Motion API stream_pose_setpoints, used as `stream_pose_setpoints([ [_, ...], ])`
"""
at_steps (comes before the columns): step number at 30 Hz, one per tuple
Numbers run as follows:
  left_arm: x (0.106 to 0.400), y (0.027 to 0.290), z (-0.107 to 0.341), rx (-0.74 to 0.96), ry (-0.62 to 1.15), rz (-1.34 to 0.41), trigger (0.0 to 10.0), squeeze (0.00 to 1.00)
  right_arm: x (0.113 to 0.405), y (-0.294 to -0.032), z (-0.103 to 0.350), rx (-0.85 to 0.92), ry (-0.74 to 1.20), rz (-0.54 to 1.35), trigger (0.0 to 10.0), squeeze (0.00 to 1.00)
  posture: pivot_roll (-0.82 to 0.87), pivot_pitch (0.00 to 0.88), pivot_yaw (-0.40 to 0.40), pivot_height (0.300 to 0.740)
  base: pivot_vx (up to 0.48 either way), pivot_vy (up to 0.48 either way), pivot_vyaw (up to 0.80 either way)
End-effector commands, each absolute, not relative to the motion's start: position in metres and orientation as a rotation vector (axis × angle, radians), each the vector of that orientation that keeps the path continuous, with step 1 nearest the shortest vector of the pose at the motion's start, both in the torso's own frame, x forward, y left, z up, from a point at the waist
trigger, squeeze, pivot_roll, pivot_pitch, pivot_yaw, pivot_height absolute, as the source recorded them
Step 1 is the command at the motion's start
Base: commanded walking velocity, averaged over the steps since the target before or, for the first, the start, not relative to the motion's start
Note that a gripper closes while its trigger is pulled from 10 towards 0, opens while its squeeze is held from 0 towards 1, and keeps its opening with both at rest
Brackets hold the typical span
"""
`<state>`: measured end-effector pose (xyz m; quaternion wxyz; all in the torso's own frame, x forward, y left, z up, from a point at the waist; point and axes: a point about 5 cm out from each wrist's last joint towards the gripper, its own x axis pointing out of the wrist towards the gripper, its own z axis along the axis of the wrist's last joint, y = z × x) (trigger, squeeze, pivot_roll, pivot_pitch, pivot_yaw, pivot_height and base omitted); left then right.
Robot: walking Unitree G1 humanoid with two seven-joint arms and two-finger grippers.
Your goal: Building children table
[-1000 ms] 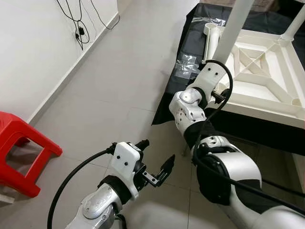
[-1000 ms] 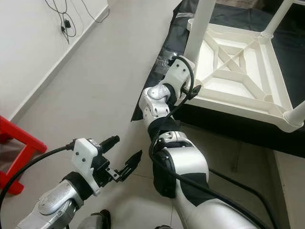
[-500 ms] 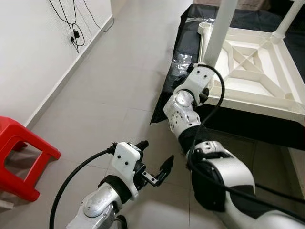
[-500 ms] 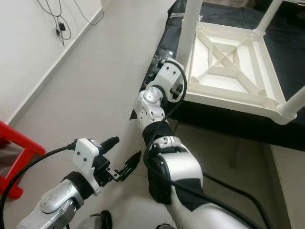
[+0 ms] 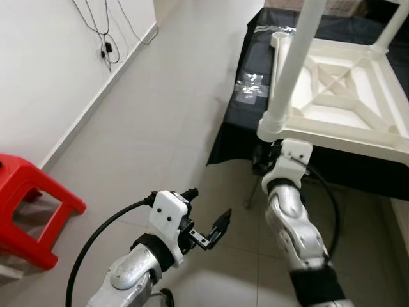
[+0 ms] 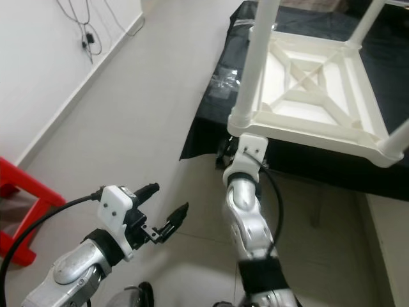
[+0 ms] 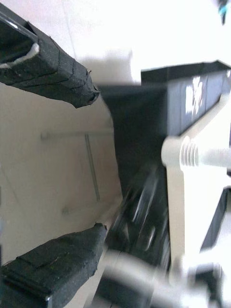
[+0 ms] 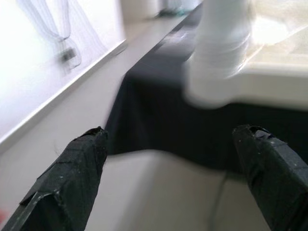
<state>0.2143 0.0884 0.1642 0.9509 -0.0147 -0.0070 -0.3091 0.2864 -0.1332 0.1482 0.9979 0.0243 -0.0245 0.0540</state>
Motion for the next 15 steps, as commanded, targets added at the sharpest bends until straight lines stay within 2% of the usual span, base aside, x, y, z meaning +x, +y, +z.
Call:
stream_pose_setpoints([
  [1, 0.212, 0.095, 0.157, -0.025, 0.014, -0.559, 10.0, 0.0, 0.268, -0.128, 0.15, 0.028, -0.061, 0.24, 10.0, 0.0, 0.1, 0.149, -0.01, 0.74, 0.0, 0.0, 0.0],
  [2, 0.211, 0.099, 0.154, -0.023, 0.03, -0.514, 10.0, 0.0, 0.257, -0.132, 0.144, -0.003, -0.038, 0.271, 10.0, 0.0, 0.1, 0.147, -0.01, 0.74, 0.0, 0.0, 0.0],
  [7, 0.209, 0.108, 0.142, -0.008, 0.091, -0.437, 10.0, 0.0, 0.24, -0.146, 0.129, -0.04, 0.032, 0.242, 10.0, 0.0, 0.1, 0.129, -0.008, 0.74, 0.0, 0.0, 0.0],
  [12, 0.21, 0.111, 0.132, -0.013, 0.134, -0.41, 10.0, 0.0, 0.238, -0.147, 0.122, -0.013, 0.071, 0.213, 10.0, 0.0, 0.1, 0.097, -0.005, 0.74, 0.0, 0.0, 0.0],
  [15, 0.217, 0.114, 0.121, -0.032, 0.184, -0.38, 10.0, 0.0, 0.244, -0.138, 0.119, 0.038, 0.081, 0.203, 10.0, 0.0, 0.09, 0.063, 0.007, 0.74, 0.0, 0.0, 0.0],
])
